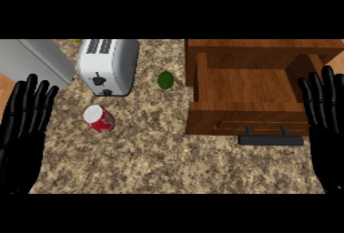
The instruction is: Pick up the can, place it into the drawer and close the drawer
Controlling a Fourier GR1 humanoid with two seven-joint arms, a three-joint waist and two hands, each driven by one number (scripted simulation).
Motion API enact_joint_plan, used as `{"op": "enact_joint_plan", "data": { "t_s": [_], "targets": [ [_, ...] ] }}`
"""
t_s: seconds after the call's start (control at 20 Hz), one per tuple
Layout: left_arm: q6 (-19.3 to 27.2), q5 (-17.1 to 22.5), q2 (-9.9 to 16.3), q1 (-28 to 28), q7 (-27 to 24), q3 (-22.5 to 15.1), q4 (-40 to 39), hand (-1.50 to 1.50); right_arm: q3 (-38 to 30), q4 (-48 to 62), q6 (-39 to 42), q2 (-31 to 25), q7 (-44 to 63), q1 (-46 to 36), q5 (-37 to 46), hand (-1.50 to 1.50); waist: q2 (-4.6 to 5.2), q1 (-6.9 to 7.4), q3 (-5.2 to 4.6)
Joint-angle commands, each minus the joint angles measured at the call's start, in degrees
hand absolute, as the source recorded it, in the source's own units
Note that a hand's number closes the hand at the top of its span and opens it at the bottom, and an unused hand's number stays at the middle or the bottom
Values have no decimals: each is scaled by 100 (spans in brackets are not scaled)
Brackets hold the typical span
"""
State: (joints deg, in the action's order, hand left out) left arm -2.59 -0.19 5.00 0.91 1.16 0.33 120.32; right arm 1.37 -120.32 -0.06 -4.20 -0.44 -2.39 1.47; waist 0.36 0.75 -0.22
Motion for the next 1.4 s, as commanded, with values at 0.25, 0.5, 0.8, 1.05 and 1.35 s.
{"op": "enact_joint_plan", "data": {
  "t_s": [0.25,0.5,0.8,1.05,1.35],
  "targets": [
    [-2523,2571,1104,-526,-604,482,-959,-150,86,263,207,-12,-35,200,-132,-150,-2,-174,-1],
    [-3032,2877,2191,-359,505,1075,-1899,-150,-710,360,-290,-34,906,850,-257,-150,-24,-166,20],
    [-3820,3686,2768,-682,762,1547,-2723,-150,-1081,-97,42,-192,934,1393,-710,-150,-41,-115,23],
    [-3784,4133,2989,-944,1222,1785,-2741,-150,-1461,-214,371,-214,668,1905,-1100,-150,-44,-109,25],
    [-4066,4724,3253,-771,1438,2206,-3061,-150,-1918,-50,795,-303,408,2101,-1463,-150,-42,-99,25]
  ]
}}
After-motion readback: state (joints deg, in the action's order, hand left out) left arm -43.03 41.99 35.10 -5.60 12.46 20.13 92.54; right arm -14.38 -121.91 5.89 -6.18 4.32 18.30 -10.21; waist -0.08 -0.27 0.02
